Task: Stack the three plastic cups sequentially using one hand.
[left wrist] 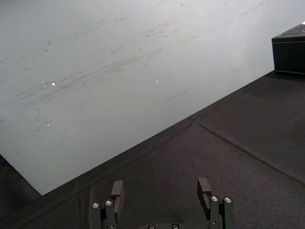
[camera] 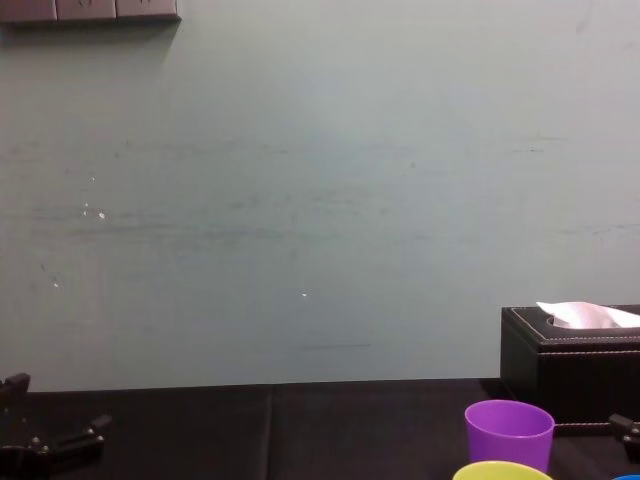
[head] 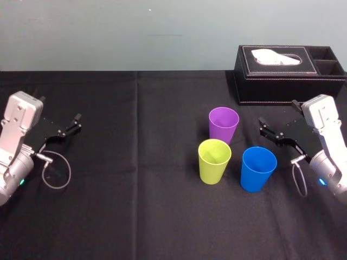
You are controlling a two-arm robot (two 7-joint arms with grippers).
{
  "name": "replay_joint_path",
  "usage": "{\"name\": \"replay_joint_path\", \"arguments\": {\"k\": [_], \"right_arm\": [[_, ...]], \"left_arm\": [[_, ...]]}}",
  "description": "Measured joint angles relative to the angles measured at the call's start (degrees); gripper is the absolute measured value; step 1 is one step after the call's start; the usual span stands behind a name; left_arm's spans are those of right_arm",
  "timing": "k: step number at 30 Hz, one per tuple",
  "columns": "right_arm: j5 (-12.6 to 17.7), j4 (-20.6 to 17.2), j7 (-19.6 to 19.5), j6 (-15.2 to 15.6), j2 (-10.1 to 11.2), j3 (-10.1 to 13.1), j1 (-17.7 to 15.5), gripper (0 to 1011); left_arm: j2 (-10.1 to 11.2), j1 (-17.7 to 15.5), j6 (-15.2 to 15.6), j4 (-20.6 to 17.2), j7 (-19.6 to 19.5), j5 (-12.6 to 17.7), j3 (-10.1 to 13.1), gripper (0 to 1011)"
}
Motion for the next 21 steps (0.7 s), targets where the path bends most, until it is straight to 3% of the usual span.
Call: {"name": "replay_joint_path", "arguments": {"k": [21], "right_arm": [[0.0,0.0,0.0,0.0,0.0,0.0,0.0,1000]], "left_arm": [[0.0,0.0,0.0,0.0,0.0,0.0,0.0,1011]]}}
